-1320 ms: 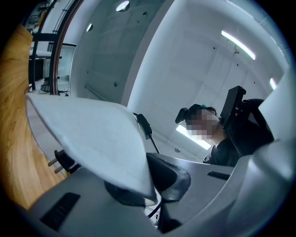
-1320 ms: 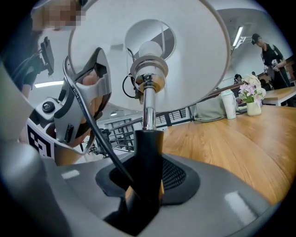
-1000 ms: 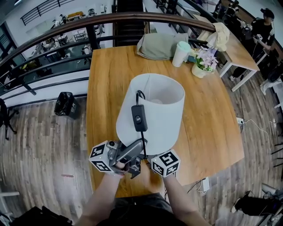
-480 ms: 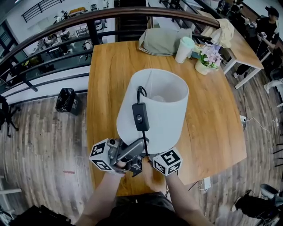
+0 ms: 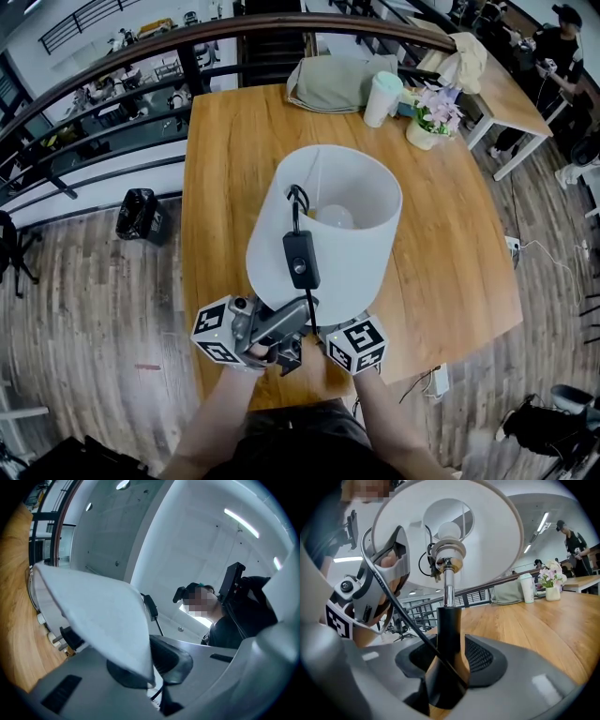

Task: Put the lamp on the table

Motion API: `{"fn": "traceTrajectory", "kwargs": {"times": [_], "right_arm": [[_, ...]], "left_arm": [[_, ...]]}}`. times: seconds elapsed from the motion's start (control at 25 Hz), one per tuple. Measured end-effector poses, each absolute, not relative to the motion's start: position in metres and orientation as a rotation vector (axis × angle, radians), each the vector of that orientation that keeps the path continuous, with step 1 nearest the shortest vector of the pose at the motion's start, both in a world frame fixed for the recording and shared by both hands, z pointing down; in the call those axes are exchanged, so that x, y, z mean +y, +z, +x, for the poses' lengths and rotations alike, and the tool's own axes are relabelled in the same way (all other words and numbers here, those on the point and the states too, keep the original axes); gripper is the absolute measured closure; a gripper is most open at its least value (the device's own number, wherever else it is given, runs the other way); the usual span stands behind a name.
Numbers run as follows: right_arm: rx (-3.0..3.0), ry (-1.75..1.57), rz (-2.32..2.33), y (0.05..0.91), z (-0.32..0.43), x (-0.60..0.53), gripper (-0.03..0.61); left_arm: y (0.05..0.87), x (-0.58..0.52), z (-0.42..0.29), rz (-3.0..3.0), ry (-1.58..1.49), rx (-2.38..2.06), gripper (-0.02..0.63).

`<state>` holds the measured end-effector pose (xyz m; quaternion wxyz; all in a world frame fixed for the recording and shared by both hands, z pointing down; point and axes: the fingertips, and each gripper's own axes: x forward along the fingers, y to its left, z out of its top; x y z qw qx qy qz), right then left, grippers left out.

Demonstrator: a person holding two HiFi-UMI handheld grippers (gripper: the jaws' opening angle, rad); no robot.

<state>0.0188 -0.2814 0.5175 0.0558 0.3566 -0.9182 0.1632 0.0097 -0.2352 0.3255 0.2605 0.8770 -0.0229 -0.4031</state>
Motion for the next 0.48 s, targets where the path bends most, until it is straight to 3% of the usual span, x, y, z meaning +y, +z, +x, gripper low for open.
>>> {"fn": "traceTrajectory", "kwargs": {"times": [0.48], "right_arm": [[-2.715,0.518,1.214,0.521,0.04,-0.252,0.396]], "left_arm": [[0.335,-0.205,0.011,2.361,-1.071,-0.03,0.614]]}}
